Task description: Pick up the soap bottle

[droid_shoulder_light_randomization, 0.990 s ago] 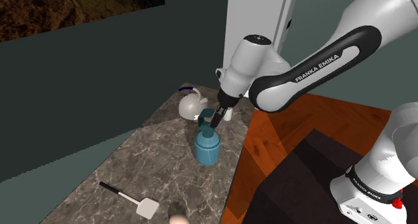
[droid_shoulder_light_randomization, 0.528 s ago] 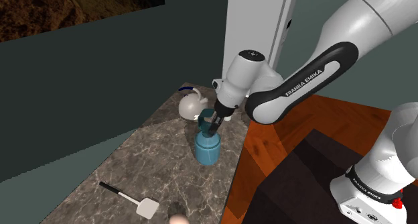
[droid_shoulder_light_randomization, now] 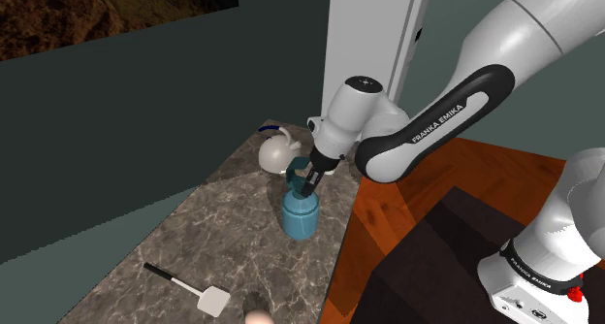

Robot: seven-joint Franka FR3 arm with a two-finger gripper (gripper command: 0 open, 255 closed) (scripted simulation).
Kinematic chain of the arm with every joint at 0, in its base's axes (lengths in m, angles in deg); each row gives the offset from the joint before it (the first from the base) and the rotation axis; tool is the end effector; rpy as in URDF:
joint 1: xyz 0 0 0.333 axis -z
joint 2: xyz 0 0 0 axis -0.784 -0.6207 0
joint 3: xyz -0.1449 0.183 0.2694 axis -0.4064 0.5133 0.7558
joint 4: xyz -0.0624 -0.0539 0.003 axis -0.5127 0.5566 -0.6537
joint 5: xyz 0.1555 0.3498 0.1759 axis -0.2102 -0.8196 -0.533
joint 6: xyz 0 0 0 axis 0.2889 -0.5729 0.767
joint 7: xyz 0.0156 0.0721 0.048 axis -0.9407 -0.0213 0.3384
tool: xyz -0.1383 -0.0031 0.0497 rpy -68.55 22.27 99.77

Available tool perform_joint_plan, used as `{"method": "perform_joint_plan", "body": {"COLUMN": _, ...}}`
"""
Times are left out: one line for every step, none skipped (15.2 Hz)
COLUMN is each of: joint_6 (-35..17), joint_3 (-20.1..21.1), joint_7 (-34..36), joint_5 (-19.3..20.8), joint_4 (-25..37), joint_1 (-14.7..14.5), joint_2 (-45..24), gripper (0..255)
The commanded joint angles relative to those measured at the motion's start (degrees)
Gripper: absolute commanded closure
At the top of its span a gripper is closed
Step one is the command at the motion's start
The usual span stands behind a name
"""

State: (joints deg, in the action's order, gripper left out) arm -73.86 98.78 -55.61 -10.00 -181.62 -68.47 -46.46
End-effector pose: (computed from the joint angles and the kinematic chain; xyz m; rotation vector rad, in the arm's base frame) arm 0.4799 0.2684 0.2765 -2.9419 -0.7634 -0.4493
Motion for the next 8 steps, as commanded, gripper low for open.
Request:
{"method": "perform_joint_plan", "body": {"joint_6": 0.02, "joint_3": -0.02, "joint_7": 0.00, "joint_5": 0.00, "joint_4": -0.05, "joint_1": 0.01, "joint_2": -0.05, "gripper": 255}}
{"method": "perform_joint_plan", "body": {"joint_6": 0.02, "joint_3": -0.02, "joint_7": 0.00, "joint_5": 0.00, "joint_4": -0.05, "joint_1": 0.01, "joint_2": -0.05, "gripper": 255}}
{"method": "perform_joint_plan", "body": {"joint_6": 0.05, "joint_3": -0.01, "joint_7": -0.01, "joint_5": -0.02, "joint_4": -0.07, "joint_1": 0.01, "joint_2": 0.00, "gripper": 255}}
{"method": "perform_joint_plan", "body": {"joint_6": 0.03, "joint_3": -0.04, "joint_7": -0.02, "joint_5": 0.03, "joint_4": 0.05, "joint_1": 0.04, "joint_2": -0.15, "gripper": 255}}
{"method": "perform_joint_plan", "body": {"joint_6": 0.80, "joint_3": 0.10, "joint_7": -0.40, "joint_5": -0.47, "joint_4": 0.15, "joint_1": 0.11, "joint_2": 0.54, "gripper": 255}}
{"method": "perform_joint_plan", "body": {"joint_6": 1.58, "joint_3": 0.22, "joint_7": -0.73, "joint_5": -0.92, "joint_4": 0.27, "joint_1": 0.17, "joint_2": 1.22, "gripper": 255}}
{"method": "perform_joint_plan", "body": {"joint_6": 2.35, "joint_3": 0.33, "joint_7": -1.06, "joint_5": -1.36, "joint_4": 0.41, "joint_1": 0.22, "joint_2": 1.88, "gripper": 255}}
{"method": "perform_joint_plan", "body": {"joint_6": 3.14, "joint_3": 0.42, "joint_7": -1.37, "joint_5": -1.78, "joint_4": 0.55, "joint_1": 0.26, "joint_2": 2.54, "gripper": 255}}
